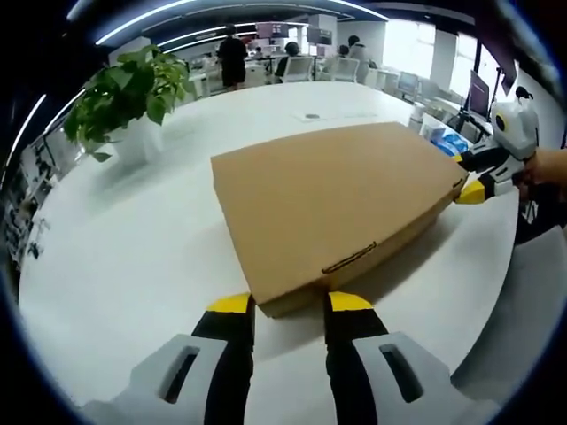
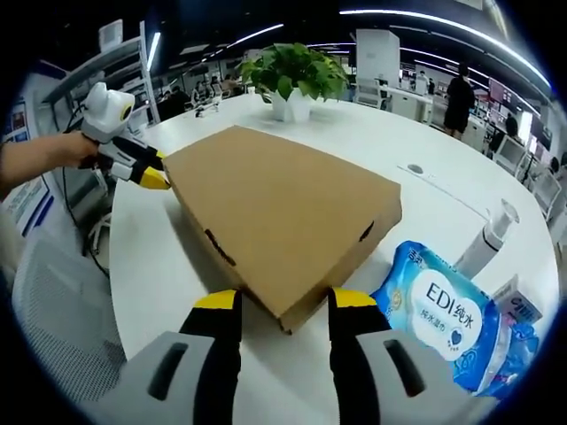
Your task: Operate the shoe box by opening the lid, removing the specified soft item, and placing it in the target area until the item is outside and the box remains undamaged.
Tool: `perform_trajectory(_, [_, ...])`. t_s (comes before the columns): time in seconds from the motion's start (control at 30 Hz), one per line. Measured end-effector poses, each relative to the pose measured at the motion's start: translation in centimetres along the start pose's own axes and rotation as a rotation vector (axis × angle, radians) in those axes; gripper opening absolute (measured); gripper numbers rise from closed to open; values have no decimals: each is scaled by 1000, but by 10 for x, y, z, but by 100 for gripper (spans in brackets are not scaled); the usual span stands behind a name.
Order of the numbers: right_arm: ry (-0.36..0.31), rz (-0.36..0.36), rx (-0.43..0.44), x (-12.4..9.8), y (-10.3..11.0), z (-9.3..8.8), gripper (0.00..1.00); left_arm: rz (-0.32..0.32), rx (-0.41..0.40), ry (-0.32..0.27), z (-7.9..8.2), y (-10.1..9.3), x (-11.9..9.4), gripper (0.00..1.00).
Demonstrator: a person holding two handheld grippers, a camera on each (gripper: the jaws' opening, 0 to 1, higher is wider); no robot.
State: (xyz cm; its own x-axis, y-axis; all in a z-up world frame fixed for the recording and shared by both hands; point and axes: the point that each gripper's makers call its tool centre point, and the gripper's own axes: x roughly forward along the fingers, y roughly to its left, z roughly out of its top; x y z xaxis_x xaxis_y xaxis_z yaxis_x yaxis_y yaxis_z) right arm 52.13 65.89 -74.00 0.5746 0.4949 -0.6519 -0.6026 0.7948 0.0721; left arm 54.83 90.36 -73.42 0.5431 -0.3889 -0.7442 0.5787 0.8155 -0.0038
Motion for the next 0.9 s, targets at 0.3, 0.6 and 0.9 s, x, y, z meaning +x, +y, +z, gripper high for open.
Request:
perform_trajectory(0.3, [17,-1,-9,8,-17,7,36,-4,12,6,13,5,12,27])
perform_trajectory(0.6, [24,-8,-12,13,-30,13,36,-10,6,5,23,9,21,27])
perform_trajectory(0.9, [28,-16,-13,16,-37,15,36,-14,3,9,29,10,27,28])
